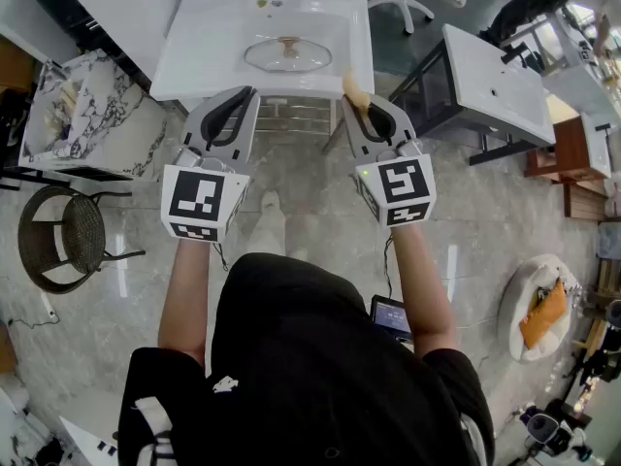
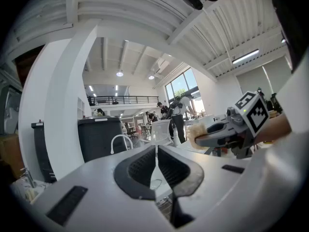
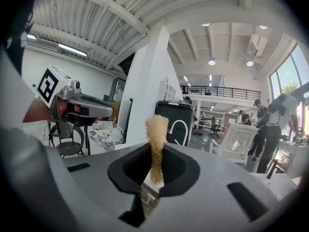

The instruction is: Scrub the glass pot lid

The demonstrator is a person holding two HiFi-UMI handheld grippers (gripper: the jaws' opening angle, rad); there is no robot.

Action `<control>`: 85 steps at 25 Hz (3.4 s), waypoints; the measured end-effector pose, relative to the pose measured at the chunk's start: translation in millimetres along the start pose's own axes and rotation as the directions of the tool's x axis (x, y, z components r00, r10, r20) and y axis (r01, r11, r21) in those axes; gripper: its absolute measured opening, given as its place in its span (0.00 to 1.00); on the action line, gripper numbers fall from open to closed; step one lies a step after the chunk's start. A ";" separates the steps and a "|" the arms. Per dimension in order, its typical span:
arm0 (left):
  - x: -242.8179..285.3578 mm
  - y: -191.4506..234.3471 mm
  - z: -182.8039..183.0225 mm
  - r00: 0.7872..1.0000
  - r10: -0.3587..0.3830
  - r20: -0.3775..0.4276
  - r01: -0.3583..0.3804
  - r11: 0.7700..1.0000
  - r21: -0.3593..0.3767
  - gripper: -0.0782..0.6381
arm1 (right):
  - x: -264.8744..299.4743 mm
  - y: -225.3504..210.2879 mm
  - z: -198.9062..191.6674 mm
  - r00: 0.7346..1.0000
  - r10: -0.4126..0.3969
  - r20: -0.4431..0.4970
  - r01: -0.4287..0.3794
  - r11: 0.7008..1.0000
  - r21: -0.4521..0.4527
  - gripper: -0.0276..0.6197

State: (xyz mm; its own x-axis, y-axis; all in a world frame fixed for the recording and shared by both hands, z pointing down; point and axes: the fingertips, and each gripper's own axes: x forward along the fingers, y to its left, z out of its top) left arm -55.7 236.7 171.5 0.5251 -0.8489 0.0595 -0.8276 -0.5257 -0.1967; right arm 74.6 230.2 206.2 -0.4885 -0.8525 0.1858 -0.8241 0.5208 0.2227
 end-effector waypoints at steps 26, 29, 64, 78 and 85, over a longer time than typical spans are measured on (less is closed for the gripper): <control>77.7 55.4 -8.9 0.998 -0.061 -0.011 0.060 0.996 -0.066 0.13 | 90.4 -27.5 9.4 1.000 0.014 -0.017 -0.014 1.000 0.002 0.07; 90.6 74.8 -10.2 0.997 -0.070 -0.013 0.069 0.995 -0.069 0.13 | 112.3 -31.1 15.4 1.000 0.008 -0.028 -0.009 1.000 -0.005 0.07; 209.2 169.4 -76.2 0.987 -0.143 -0.074 0.136 0.986 -0.100 0.13 | 267.1 -76.9 -5.2 0.992 0.000 -0.124 0.003 1.000 0.025 0.07; 279.4 178.5 -113.9 0.975 -0.142 -0.171 0.121 0.985 -0.127 0.13 | 323.4 -124.2 -46.9 0.981 0.073 -0.179 -0.059 0.995 0.082 0.07; 302.9 176.9 -139.1 0.963 -0.154 -0.223 0.121 0.981 -0.152 0.13 | 346.1 -135.7 -71.0 0.968 0.122 -0.219 -0.103 0.990 0.096 0.07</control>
State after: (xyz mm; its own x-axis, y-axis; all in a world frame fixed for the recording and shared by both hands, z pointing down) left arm -70.6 -120.9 290.8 0.5885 -0.7484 0.3058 -0.7782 -0.6270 -0.0368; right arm 37.7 -132.4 308.2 -0.5109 -0.7521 0.4163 -0.7931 0.5993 0.1092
